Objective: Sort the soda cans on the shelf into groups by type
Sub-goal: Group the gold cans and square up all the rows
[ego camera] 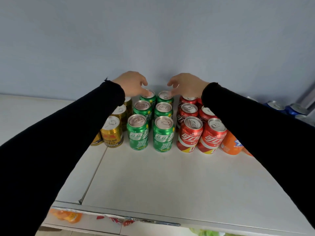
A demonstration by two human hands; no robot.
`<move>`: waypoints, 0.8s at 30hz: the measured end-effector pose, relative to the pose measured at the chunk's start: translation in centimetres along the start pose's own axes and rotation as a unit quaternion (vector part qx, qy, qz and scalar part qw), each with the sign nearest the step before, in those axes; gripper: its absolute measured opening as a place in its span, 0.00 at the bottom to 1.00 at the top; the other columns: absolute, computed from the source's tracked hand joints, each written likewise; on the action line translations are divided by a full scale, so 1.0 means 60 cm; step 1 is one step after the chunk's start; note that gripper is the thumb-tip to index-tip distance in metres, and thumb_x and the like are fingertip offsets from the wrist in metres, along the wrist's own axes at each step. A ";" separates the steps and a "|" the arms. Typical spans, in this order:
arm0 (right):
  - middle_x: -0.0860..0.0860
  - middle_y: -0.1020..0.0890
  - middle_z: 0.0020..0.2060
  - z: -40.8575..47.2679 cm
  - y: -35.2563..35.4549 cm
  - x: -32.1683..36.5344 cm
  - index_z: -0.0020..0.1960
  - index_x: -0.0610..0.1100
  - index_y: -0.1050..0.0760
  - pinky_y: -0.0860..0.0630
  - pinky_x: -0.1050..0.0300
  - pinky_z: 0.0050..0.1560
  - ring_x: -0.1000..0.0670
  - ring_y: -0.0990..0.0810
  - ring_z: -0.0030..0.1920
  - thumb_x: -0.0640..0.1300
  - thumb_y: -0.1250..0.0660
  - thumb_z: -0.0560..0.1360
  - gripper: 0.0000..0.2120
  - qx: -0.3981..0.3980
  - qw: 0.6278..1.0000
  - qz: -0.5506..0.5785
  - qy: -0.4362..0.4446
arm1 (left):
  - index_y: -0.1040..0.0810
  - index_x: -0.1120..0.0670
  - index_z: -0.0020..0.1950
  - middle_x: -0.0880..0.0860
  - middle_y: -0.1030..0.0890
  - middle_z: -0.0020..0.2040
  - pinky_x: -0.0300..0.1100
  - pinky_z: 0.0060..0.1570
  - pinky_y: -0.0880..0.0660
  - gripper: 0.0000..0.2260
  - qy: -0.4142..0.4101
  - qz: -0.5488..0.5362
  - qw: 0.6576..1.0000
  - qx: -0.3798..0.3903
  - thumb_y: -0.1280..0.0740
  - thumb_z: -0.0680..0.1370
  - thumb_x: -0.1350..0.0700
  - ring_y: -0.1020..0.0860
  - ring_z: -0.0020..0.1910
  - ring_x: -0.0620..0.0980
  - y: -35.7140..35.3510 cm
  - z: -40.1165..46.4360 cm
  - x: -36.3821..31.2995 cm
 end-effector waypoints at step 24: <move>0.47 0.23 0.66 0.000 -0.040 -0.003 0.71 0.47 0.28 0.31 0.53 0.61 0.44 0.24 0.64 0.53 0.32 0.78 0.24 -0.060 0.998 0.009 -0.009 | 0.21 0.53 0.67 0.54 0.22 0.65 0.48 0.59 0.29 0.22 -0.014 -0.009 1.000 0.026 0.26 0.75 0.47 0.25 0.62 0.55 -0.034 0.025 -0.011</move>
Point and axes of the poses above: each hand's wrist, its own z-axis towards the middle knuckle, its own y-axis out of the back of the hand, x = y × z, the point moved 3 cm from there along z, towards the middle knuckle
